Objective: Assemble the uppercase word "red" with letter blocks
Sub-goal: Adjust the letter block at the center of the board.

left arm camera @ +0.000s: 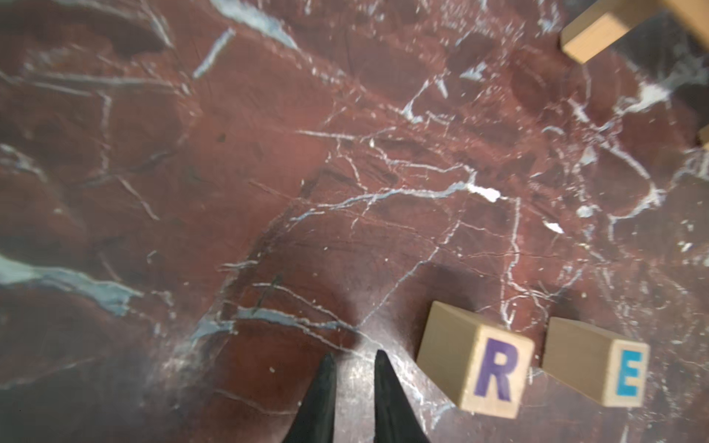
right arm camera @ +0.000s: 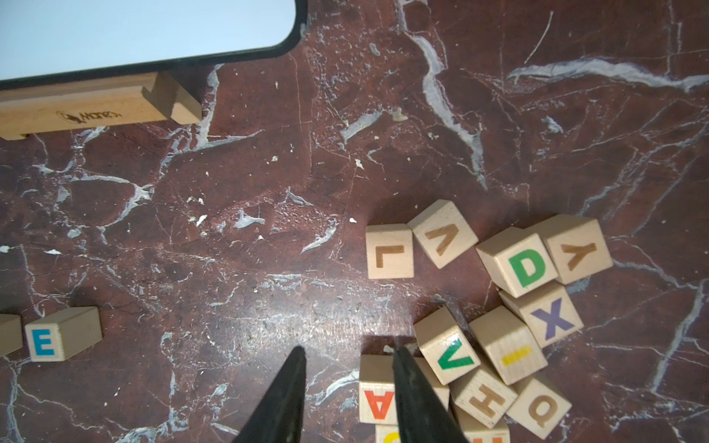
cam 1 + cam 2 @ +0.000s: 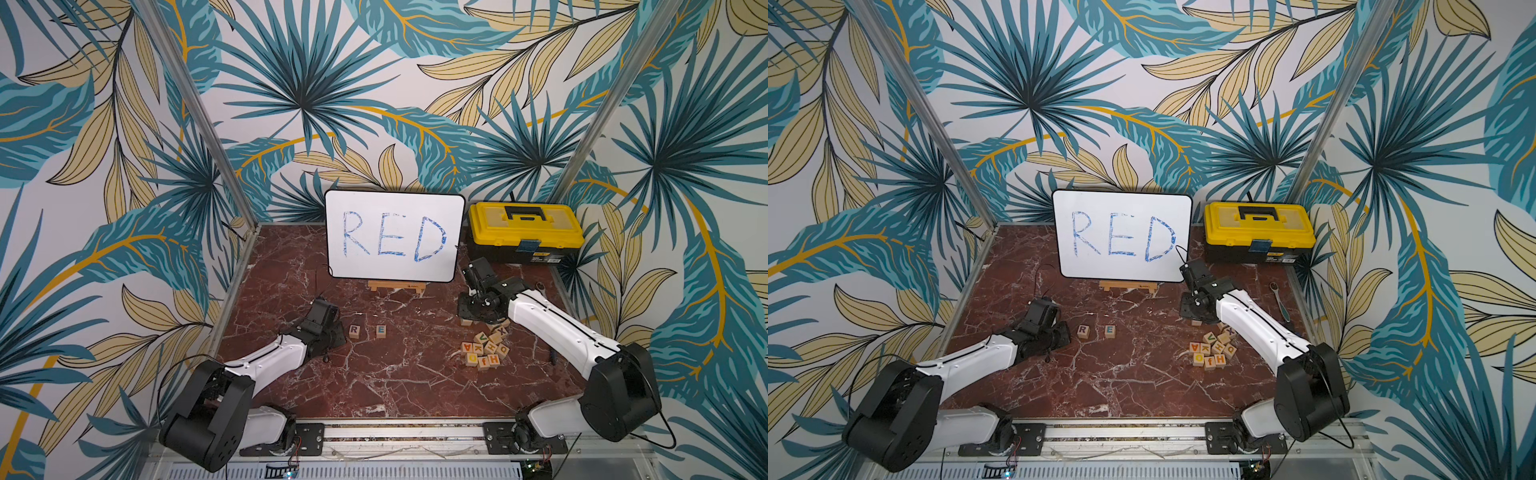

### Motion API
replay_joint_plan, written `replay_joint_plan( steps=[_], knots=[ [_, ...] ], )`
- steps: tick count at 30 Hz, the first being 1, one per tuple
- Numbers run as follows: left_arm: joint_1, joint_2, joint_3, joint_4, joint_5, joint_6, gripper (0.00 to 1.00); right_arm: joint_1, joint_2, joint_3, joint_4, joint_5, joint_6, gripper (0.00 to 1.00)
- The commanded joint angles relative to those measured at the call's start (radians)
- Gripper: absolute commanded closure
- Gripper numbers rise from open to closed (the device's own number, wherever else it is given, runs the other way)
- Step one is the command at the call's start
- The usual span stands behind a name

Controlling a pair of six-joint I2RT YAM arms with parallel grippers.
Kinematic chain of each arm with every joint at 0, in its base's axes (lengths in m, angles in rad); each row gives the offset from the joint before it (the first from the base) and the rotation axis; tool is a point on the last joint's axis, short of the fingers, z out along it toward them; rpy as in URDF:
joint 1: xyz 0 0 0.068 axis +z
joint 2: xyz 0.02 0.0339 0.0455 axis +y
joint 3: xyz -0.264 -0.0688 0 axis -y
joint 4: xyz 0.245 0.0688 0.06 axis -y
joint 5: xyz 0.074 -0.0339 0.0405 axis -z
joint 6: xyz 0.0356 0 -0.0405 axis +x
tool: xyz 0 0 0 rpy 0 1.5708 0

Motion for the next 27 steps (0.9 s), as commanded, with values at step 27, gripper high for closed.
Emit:
replay_joint_plan(
  steps=[27],
  knots=[
    [-0.045,0.088,0.058,0.105,0.026,0.004,0.79,-0.015,-0.06,-0.041,-0.002,0.015,0.003,0.6]
  ],
)
